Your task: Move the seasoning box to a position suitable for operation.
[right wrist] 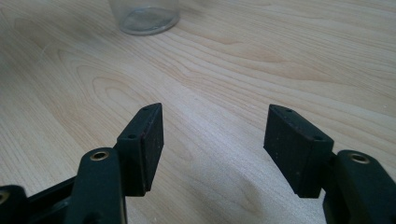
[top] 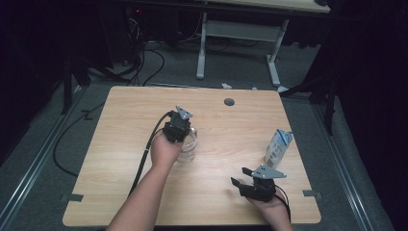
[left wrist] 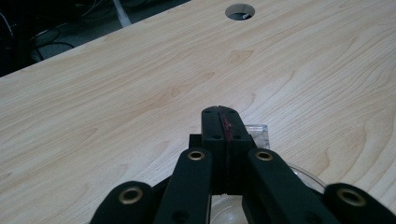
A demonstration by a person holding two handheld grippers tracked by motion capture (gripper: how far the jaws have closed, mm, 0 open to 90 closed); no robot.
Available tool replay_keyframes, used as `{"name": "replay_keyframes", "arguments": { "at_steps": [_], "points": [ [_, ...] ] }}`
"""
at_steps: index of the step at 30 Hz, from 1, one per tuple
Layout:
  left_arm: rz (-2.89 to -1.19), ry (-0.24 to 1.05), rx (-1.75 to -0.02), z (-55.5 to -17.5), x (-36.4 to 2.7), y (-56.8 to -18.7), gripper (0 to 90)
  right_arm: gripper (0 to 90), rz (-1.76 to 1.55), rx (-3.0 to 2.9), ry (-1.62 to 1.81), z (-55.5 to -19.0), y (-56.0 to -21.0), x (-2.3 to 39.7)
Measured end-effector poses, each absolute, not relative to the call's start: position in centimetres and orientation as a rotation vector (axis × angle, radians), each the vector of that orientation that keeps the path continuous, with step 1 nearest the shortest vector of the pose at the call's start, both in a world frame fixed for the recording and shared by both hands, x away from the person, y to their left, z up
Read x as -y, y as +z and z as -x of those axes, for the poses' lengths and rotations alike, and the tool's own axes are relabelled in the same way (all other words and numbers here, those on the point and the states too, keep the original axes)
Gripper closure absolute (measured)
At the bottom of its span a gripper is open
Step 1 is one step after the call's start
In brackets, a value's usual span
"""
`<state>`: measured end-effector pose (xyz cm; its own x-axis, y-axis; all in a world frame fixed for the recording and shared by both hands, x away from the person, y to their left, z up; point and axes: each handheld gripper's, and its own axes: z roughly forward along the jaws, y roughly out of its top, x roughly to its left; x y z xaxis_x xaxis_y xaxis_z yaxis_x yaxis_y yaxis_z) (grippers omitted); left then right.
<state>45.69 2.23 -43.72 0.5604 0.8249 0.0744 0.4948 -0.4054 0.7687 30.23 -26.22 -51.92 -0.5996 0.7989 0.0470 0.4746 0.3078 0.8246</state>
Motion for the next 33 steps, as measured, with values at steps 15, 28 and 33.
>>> {"name": "replay_keyframes", "arguments": {
  "at_steps": [15,28,33],
  "points": [
    [-2.052,0.537,-1.089,-44.7,-2.4,-43.7,90.0,37.8,-1.122,-2.217,1.194,-30.1,-51.9,26.0],
    [-2.052,0.503,-1.092,-41.3,-3.3,-43.6,90.0,37.8,-1.111,-2.232,1.183,-30.0,-51.9,25.5],
    [-2.059,0.491,-1.085,-40.0,-3.7,-43.5,90.0,37.8,-1.104,-2.235,1.183,-30.0,-52.0,25.4]
  ]
}}
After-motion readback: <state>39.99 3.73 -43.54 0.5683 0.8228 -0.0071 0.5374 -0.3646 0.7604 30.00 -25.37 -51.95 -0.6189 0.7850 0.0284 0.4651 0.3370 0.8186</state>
